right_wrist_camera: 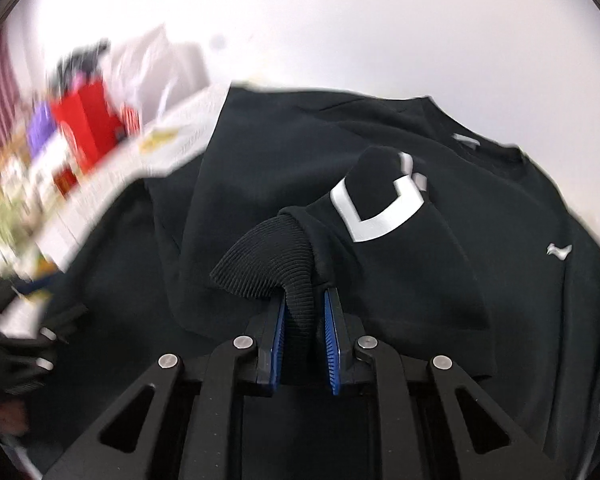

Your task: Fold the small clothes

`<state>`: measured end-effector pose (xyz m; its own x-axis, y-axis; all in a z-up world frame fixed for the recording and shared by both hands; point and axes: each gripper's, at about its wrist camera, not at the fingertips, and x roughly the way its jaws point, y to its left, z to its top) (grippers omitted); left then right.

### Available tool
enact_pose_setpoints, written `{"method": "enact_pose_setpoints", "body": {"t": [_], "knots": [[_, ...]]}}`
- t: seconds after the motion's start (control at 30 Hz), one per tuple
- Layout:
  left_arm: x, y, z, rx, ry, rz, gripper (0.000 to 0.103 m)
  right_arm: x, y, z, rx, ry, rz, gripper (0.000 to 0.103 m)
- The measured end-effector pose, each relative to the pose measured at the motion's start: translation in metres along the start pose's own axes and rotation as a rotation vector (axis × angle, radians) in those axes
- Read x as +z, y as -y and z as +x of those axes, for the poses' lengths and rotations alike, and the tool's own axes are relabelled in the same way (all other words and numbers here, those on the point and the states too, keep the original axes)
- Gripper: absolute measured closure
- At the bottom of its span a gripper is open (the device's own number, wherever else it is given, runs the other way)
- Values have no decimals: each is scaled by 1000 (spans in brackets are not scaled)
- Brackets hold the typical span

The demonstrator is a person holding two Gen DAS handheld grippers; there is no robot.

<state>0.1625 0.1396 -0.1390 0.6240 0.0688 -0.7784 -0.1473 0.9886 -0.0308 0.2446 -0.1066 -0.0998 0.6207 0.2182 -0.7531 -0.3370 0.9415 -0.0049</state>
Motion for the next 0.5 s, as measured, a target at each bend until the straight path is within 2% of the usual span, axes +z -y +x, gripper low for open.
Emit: {"method": "enact_pose_setpoints", "body": {"t": [0.13,0.23,0.3,0.4,0.5], "knots": [[-1,-1,1,4,-1,-3,29,6,48,-43,-18,114,106,86],[-1,-2,1,6,-2,-5,28,7,90,-68,-73,174,177,86],[0,-2,2,7,-2,-5,28,4,124,-77,-119,188,238,86],[0,-2,2,11,-3,-5,27,-11,168,-84,-104,196,351,86],[-1,-3,2,14,-3,-6,25,-26,195,-85,-118,192,425,86]]}}
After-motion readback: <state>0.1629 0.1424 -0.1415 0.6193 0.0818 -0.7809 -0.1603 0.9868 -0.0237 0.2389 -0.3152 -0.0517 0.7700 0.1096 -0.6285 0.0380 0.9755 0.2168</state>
